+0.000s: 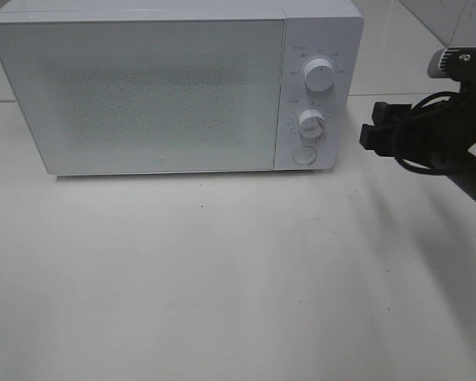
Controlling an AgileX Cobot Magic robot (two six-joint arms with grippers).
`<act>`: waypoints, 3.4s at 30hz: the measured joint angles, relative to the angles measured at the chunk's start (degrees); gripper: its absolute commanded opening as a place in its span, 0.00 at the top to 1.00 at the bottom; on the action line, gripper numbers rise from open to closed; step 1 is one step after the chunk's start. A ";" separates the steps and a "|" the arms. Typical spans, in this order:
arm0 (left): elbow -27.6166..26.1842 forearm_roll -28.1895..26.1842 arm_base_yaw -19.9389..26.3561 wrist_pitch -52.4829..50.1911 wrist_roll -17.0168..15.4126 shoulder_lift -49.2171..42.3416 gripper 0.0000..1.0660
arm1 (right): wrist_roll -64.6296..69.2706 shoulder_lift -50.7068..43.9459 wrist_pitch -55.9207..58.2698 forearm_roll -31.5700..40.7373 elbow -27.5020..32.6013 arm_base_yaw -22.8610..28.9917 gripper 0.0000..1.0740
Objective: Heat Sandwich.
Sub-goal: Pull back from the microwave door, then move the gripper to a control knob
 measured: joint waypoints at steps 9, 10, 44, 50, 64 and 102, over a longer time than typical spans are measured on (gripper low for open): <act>0.00 0.00 0.00 0.00 0.00 0.00 0.08 | -2.23 5.33 -6.13 7.79 -0.06 9.28 0.29; 0.00 0.00 0.00 0.00 0.00 0.00 0.08 | -2.46 5.79 -6.42 8.59 -0.06 10.14 0.29; 0.00 0.00 0.00 0.00 0.00 0.00 0.08 | -4.47 11.06 -7.79 19.19 -3.04 21.14 0.29; 0.00 0.00 0.00 0.00 0.00 0.00 0.08 | -2.64 11.06 -7.79 19.25 -3.04 21.14 0.29; 0.00 0.00 0.00 0.00 0.00 0.00 0.08 | 13.46 11.06 -7.79 19.25 -3.04 21.14 0.29; 0.00 0.00 0.00 0.00 0.00 0.00 0.08 | 6.30 22.69 -8.14 4.98 -16.27 10.71 0.29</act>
